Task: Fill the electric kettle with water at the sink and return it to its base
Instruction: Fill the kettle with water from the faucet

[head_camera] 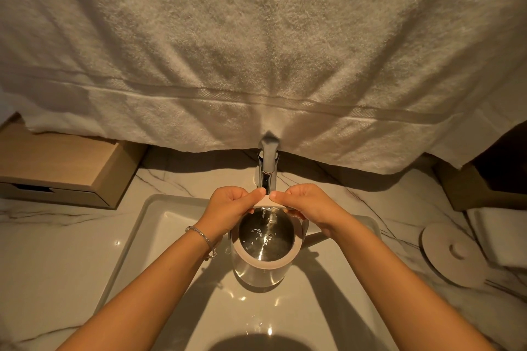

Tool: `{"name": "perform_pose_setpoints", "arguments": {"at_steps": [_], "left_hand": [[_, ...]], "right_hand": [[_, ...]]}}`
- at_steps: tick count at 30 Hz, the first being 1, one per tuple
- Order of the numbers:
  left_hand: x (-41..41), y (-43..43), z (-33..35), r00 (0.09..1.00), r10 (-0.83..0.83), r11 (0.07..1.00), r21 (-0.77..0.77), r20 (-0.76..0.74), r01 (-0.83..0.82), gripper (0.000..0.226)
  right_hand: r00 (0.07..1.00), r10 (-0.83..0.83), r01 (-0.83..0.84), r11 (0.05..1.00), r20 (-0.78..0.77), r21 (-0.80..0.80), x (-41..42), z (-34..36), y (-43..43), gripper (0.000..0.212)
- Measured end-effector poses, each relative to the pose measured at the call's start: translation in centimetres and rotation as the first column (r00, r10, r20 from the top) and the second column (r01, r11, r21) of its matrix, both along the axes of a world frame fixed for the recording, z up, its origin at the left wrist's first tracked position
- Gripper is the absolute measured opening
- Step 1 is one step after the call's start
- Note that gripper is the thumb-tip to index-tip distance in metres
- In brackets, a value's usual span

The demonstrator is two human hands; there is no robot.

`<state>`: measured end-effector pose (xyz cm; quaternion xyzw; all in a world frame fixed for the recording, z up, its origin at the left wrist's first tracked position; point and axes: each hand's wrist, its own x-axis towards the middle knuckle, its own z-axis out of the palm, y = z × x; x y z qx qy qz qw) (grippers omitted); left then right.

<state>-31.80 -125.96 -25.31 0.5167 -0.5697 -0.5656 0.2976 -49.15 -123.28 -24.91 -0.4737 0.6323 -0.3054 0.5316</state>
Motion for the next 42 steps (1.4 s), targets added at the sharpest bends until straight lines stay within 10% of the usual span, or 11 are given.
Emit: {"name": "perform_pose_setpoints", "arguments": {"at_steps": [42], "left_hand": [[0.01, -0.08, -0.52, 1.000, 0.013, 1.000, 0.010, -0.012, -0.012, 0.045]], "right_hand": [[1.000, -0.008, 0.008, 1.000, -0.012, 0.014, 0.14, 0.13, 0.16, 0.044]]}}
